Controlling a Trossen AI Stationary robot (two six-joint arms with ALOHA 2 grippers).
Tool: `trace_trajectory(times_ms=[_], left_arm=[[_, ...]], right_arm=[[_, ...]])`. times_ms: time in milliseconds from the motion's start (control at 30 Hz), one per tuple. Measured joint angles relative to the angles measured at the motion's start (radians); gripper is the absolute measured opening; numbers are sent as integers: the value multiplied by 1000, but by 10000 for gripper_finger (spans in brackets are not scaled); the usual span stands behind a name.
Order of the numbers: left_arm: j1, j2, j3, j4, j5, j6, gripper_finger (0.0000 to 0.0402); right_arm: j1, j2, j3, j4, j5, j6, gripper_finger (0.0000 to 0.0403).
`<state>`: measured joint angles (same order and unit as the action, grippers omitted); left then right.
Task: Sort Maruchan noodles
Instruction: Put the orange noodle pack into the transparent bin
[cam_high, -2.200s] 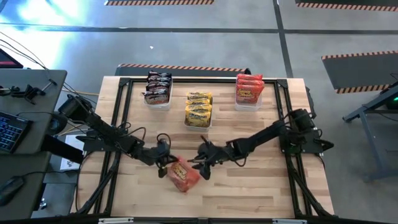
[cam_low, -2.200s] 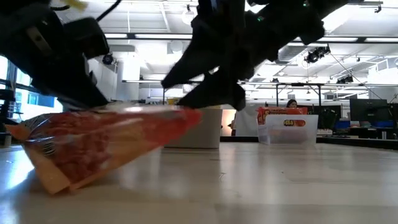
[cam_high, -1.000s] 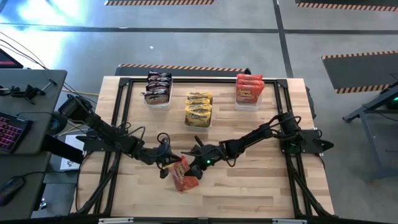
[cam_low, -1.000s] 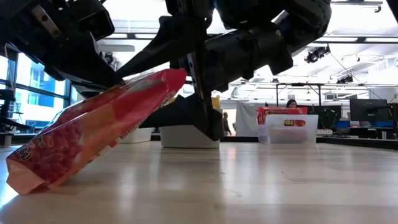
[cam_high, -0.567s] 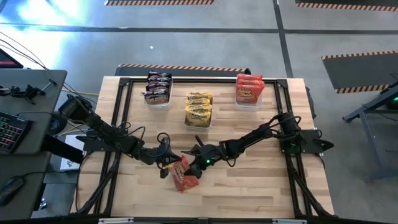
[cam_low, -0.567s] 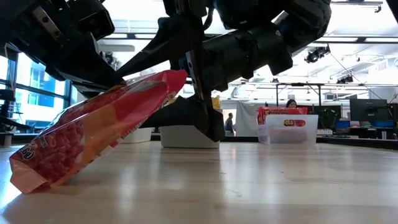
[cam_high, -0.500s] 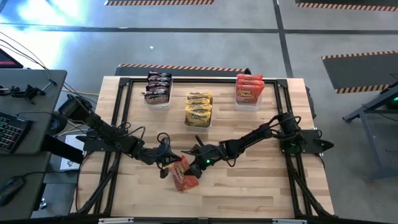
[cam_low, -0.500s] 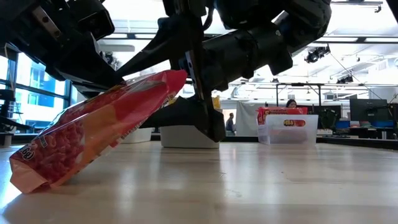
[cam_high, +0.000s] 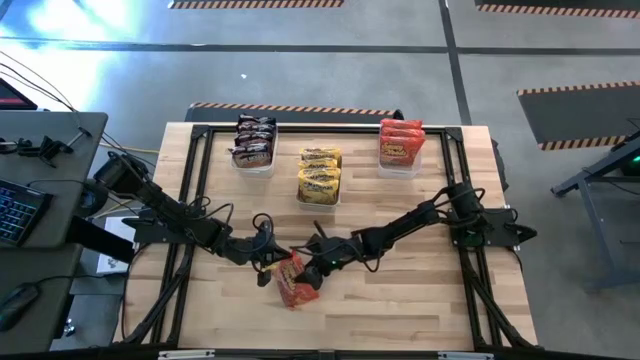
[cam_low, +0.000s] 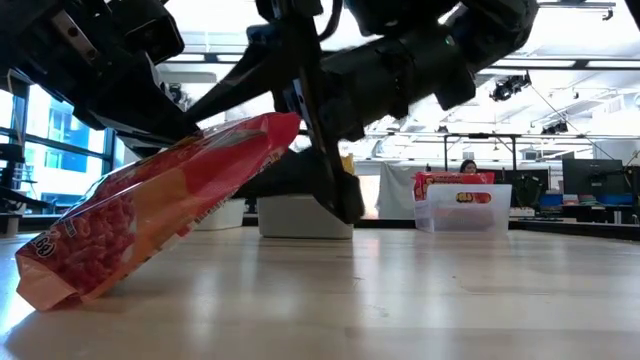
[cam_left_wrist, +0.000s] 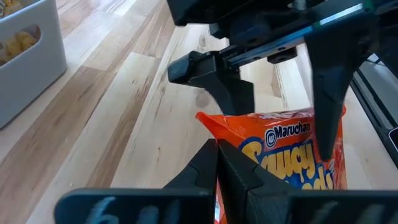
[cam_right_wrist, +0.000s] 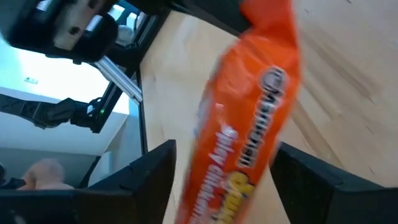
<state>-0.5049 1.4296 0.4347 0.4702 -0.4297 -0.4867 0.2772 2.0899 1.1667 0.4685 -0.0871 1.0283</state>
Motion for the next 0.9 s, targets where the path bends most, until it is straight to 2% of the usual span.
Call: trace_trajectory(times_ms=[267,400,700,900], left_arm=[[0,0,0,0,-1,1,0],[0,0,0,1,-2,1,0],[0,-18,0,5,-5,3,9],[0,-156,0,-44,13,63,47]], right_arm=[[11,0,36,-47,7,-38,158],[11,0,36,-47,11,-37,130],[10,0,36,-47,2,-66,117],[7,-3,37,-51,-45,-109,117]])
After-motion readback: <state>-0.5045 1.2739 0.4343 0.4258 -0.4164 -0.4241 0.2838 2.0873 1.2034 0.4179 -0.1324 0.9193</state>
